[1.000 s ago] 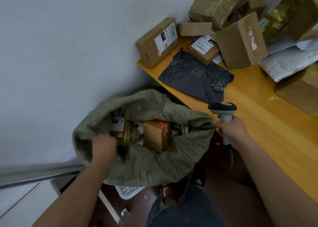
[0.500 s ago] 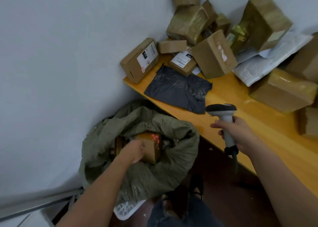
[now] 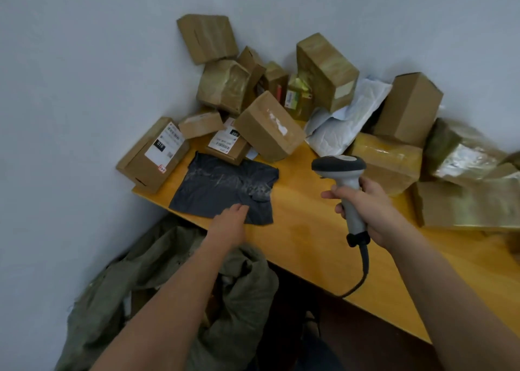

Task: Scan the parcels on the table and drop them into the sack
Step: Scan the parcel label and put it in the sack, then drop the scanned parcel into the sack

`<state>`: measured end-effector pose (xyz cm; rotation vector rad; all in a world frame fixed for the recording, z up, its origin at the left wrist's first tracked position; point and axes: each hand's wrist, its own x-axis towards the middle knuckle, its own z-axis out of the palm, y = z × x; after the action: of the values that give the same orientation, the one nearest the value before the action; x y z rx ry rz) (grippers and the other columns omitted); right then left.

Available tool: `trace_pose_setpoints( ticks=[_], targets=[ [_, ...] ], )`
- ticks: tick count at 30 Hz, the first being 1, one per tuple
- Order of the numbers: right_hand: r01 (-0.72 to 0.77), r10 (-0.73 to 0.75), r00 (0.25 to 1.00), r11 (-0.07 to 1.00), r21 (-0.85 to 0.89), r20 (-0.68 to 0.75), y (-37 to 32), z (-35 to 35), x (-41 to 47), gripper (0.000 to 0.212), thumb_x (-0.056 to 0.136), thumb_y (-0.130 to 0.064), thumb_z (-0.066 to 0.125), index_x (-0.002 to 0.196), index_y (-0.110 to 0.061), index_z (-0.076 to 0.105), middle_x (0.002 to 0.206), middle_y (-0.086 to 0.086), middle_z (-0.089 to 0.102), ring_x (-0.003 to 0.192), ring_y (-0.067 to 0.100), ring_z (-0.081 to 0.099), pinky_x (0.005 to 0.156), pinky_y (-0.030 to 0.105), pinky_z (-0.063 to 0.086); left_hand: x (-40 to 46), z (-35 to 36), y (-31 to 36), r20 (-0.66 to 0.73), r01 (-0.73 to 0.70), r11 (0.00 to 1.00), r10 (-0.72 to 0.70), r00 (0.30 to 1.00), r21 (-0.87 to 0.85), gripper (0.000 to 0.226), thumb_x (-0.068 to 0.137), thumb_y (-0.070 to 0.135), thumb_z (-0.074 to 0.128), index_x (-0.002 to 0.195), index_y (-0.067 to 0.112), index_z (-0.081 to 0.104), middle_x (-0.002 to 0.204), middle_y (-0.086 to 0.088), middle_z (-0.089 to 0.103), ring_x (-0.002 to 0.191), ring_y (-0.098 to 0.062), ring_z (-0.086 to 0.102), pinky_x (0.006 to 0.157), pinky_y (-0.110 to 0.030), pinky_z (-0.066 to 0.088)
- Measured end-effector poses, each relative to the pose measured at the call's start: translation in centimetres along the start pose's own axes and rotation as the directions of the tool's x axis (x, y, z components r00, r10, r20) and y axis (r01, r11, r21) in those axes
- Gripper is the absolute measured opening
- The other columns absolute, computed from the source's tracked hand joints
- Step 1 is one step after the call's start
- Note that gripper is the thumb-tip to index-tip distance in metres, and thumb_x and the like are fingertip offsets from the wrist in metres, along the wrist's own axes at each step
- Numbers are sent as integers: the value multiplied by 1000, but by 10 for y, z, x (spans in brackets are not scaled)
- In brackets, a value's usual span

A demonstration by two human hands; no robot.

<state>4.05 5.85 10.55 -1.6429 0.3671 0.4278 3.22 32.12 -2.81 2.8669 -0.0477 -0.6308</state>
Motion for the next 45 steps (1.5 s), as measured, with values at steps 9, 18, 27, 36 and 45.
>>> trace_pose_setpoints(
  ticks=[9,18,27,36,45],
  targets=[
    [-89,96,988,994,-59,118,4,-56,80,20,92,-17,65,109,-25,57,93,5,75,67,17,59,69,35,51,58,28,19,82,283,880,-337,938,382,91,96,0,49,153,18,-19,163,-13,-6,150,-37,2,118,-60,-1],
    [-160,166,968,986,-51,189,14,-68,125,23,95,-19,63,117,-22,57,95,6,75,66,17,58,67,33,51,64,17,28,-135,225,920,-280,950,-321,24,94,1,48,109,11,63,100,-5,68,85,-20,60,73,-36,48],
    [-163,156,975,986,35,158,1,-70,108,21,95,-16,62,115,-18,57,96,11,75,66,19,56,65,35,49,26,-74,56,1,-136,-128,-731,683,-982,22,92,0,39,79,13,52,72,-2,55,69,-16,54,63,-29,44],
    [-188,187,977,982,-6,104,4,-63,79,18,94,-17,63,111,-17,58,98,13,74,65,18,57,62,32,50,11,12,41,601,316,-540,-511,615,-781,31,91,-5,35,115,4,53,111,-17,59,81,-29,58,61,-41,49],
    [-186,191,976,981,-56,107,6,-62,61,21,96,-19,61,116,-18,57,99,13,73,63,17,58,61,32,49,8,8,48,576,497,-292,-455,680,-817,28,88,-8,43,111,4,55,97,-14,62,82,-29,59,63,-37,51]
  ],
)
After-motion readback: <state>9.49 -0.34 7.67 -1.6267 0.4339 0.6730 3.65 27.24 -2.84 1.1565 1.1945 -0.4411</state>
